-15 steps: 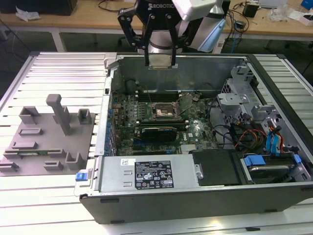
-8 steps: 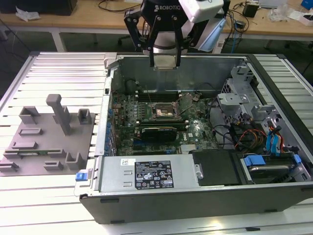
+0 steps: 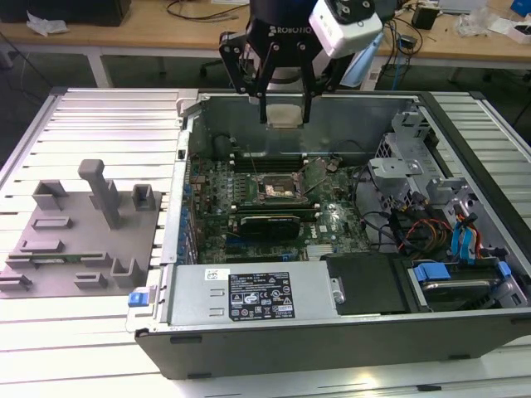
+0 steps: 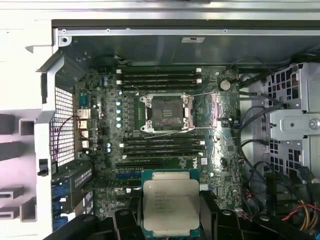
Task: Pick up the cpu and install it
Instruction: 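Pick up the cpu and move it towards the insertion slot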
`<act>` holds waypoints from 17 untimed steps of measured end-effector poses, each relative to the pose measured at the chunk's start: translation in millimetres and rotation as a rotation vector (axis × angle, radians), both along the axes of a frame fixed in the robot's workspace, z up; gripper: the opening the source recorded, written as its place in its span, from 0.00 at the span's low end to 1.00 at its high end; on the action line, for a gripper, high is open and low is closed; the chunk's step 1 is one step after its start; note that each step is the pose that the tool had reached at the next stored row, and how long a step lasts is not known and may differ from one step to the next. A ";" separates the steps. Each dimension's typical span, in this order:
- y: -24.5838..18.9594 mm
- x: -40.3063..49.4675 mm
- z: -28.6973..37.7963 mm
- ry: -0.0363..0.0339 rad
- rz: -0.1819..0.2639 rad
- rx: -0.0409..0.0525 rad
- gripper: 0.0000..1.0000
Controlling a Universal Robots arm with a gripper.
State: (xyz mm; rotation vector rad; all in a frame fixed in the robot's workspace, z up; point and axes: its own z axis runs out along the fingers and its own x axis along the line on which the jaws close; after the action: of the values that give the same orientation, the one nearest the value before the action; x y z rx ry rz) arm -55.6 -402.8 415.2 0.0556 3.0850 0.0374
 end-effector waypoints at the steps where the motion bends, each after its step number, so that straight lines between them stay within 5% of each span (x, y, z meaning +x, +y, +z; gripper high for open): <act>1: 0.0 0.5 -0.8 0.0000 0.000 0.0002 0.55; 4: 0.0 1.8 -4.4 0.0000 0.000 0.0026 0.55; 5: 0.0 3.9 -13.8 0.0001 0.000 0.0026 0.55; 7: 0.0 8.3 -22.2 0.0000 0.000 0.0027 0.55; 17: 4.4 19.8 -36.5 0.0011 0.000 0.0026 0.55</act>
State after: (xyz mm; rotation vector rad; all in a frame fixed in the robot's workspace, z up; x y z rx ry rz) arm -35.7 -398.5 378.7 0.0558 3.0860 0.0414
